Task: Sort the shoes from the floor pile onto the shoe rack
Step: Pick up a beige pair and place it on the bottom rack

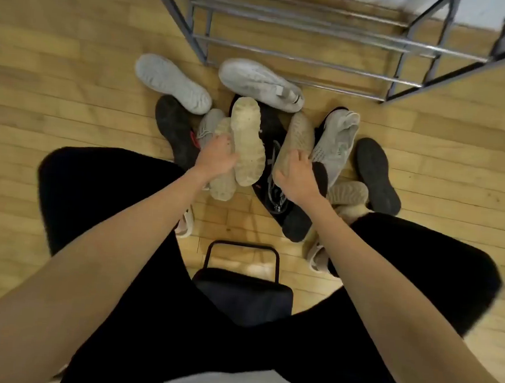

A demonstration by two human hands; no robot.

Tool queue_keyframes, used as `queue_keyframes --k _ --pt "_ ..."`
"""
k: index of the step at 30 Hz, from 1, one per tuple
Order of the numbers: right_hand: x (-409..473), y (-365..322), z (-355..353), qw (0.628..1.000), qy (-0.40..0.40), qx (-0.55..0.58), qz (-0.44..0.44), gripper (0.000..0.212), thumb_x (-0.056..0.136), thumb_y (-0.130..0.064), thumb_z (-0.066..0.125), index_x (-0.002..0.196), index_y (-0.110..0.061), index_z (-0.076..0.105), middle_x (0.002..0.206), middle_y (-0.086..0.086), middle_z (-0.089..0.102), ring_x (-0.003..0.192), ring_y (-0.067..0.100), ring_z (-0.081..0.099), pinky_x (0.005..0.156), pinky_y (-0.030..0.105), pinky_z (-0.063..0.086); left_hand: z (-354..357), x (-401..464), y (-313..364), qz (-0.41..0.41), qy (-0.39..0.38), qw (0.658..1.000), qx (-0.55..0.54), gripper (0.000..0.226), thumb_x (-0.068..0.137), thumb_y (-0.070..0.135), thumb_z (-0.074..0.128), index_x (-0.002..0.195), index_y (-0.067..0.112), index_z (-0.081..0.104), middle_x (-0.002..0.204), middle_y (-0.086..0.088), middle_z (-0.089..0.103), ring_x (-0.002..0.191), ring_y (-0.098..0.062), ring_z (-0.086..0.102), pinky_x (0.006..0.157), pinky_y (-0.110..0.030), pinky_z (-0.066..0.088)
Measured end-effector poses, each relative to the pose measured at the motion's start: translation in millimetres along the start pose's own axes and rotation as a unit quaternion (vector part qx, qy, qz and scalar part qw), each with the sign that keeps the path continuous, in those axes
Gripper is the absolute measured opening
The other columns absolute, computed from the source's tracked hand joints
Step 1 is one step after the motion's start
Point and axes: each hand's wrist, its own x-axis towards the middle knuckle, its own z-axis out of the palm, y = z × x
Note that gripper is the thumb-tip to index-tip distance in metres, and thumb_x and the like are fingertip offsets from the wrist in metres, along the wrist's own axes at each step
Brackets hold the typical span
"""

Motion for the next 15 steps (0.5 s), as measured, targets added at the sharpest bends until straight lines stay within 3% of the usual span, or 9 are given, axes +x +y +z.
queue_keyframes --k 5,9,15 --pt "54 18 60 0.997 0.009 0.068 -0.040 0.063 0.093 -0.022 0.056 0.146 -0.005 0.026 0.147 0.017 0.031 0.135 0.031 0.035 0.105 0.038 0.038 31 60 -49 -0.046 0.037 0.998 0.008 0.053 0.094 0.026 0.053 0.141 0.007 0.039 0.141 -0.013 0.047 0.130 -0.029 0.045 0.099 -0.034 0.038" --pt "91 31 93 0.994 0.039 0.070 -0.080 0.071 0.089 -0.023 0.063 0.147 -0.006 0.026 0.143 0.016 0.034 0.130 0.030 0.040 0.102 0.037 0.041 54 96 -81 -0.016 0.064 0.997 0.048 0.050 0.093 0.020 0.054 0.137 0.002 0.043 0.138 -0.018 0.048 0.127 -0.032 0.046 0.100 -0.036 0.039" --pt "116 38 117 0.994 0.035 0.057 -0.089 0.115 0.072 -0.041 0.076 0.153 -0.014 0.000 0.151 0.022 0.019 0.139 0.037 0.025 0.107 0.044 0.036 70 118 -108 0.016 0.148 0.987 0.062 0.035 0.086 0.015 0.057 0.118 0.002 0.053 0.122 -0.020 0.051 0.113 -0.035 0.049 0.091 -0.038 0.041"
